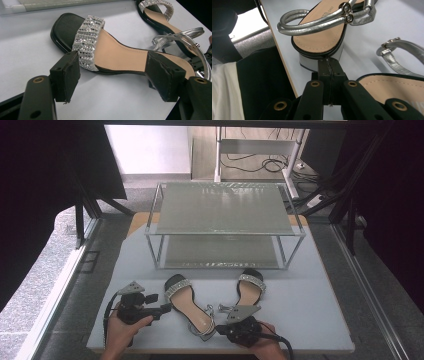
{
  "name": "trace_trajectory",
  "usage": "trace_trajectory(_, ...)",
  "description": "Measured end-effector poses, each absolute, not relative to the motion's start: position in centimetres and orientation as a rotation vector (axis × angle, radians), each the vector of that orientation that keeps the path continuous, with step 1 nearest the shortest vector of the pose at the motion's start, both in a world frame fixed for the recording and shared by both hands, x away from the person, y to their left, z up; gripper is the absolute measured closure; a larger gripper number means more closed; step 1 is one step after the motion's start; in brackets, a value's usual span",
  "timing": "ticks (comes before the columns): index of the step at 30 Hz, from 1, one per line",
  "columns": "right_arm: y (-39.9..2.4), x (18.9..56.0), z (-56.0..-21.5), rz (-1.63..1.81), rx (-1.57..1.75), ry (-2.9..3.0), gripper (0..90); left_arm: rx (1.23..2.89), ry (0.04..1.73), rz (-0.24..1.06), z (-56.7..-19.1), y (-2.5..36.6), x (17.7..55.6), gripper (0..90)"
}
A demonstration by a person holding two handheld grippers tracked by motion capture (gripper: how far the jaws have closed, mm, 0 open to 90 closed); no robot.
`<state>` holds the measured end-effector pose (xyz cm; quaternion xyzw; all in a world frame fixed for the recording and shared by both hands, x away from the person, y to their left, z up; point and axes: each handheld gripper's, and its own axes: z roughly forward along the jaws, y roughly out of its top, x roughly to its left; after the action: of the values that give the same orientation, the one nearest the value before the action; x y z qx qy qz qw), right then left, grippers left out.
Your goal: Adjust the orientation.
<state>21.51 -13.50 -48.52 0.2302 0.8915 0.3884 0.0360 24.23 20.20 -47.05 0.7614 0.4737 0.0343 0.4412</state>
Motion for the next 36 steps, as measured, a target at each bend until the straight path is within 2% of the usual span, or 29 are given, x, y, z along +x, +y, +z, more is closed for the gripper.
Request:
trace_trajectory(8,-11.7,20.7,-49.0,1.254,0.667,2.737,90.0,1.89,1.179,0.085,-47.0,20.4,24.3,28.4)
trace_trajectory(19,-5.7,19.7,-49.3,1.307,0.508,2.801,88.6,1.875,1.191,0.095,-46.8,21.2,24.2,28.4)
trace_trajectory(36,1.1,20.7,-49.8,1.375,0.46,2.861,86.1,1.84,1.213,0.099,-46.5,23.1,24.0,28.4)
